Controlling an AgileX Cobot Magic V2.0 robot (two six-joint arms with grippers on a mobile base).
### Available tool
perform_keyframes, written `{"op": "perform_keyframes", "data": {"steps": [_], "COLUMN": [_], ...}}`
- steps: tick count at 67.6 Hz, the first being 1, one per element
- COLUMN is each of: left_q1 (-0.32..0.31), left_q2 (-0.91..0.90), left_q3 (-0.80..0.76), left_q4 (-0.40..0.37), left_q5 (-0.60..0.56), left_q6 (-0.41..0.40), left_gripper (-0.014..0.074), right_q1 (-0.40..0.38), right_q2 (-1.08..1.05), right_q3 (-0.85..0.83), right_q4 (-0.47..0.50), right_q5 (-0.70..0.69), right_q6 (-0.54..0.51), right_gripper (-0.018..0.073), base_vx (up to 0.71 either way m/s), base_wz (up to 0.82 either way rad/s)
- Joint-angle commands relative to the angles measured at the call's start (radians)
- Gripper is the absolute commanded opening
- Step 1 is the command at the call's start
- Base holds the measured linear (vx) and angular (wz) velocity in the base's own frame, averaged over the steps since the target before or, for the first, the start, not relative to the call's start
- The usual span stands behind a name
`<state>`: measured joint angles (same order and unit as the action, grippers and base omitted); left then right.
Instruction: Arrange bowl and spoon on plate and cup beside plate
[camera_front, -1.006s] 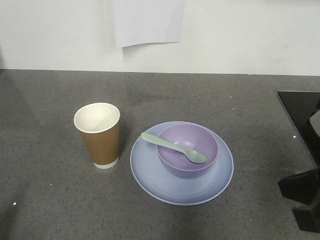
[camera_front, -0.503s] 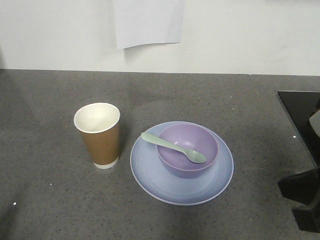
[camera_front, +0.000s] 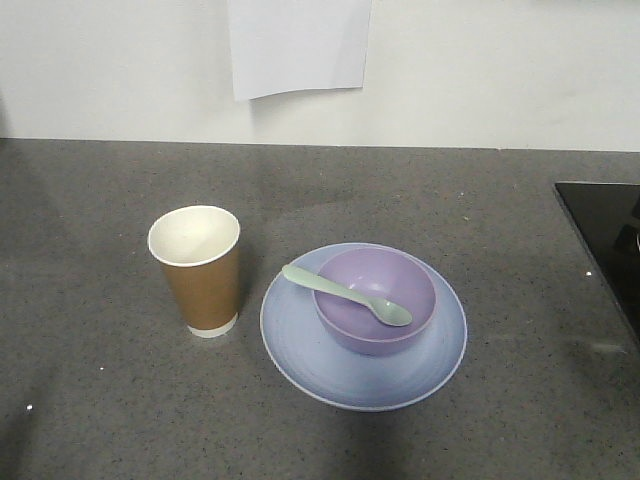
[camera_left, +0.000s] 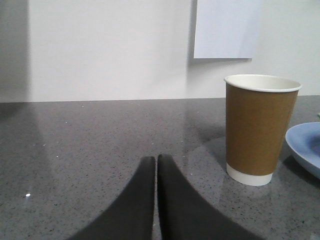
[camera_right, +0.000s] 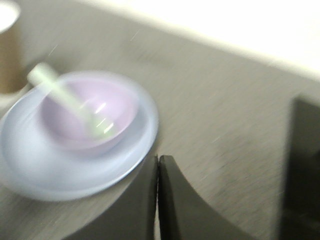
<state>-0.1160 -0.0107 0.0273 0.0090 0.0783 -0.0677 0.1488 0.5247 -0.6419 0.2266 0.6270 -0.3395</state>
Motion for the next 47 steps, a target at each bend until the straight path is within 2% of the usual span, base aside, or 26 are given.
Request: {"op": "perform_keyframes", "data": {"steps": [1, 10, 27, 33, 42, 47], "left_q1": [0.001, 0.001, 0.001, 0.001, 0.001, 0.001], "left_q2": [-0.007, -0.007, -0.007, -0.007, -0.007, -0.007], "left_q3": [-0.024, -0.024, -0.024, -0.024, -0.024, -0.024], "left_q4": [-0.009, -0.009, -0.009, -0.009, -0.009, -0.009], "left_q5": [-0.078, -0.078, -0.078, -0.078, -0.078, -0.078], "left_q6": [-0.010, -0.010, -0.010, -0.010, -0.010, -0.010], "left_gripper": [-0.0006, -0.0006, -0.0006, -0.0006, -0.0006, -0.0006], "right_q1": [-0.082, -0.137, -0.135, -0.135, -0.135, -0.135], "right_q2": [-0.135, -0.291, -0.431, -0.480, -0.544, -0.553], "right_q3": [0.126, 0.294, 0.454, 0.501, 0.574, 0.615], "right_q4": [0.020, 0.021, 0.013, -0.051, -0.198, -0.241], "right_q5": [-0.323, -0.442, -0.511, -0.561, -0.637, -0.693], "right_q6": [-0.018, -0.025, -0.011, 0.076, 0.268, 0.320], "right_gripper": [-0.0006, -0.0003, -0.0003, -0.0003, -0.0003, -0.0003], "base_vx": [0.00, 0.00, 0.00, 0.00, 0.00, 0.00], "base_wz": [0.00, 0.00, 0.00, 0.00, 0.00, 0.00]}}
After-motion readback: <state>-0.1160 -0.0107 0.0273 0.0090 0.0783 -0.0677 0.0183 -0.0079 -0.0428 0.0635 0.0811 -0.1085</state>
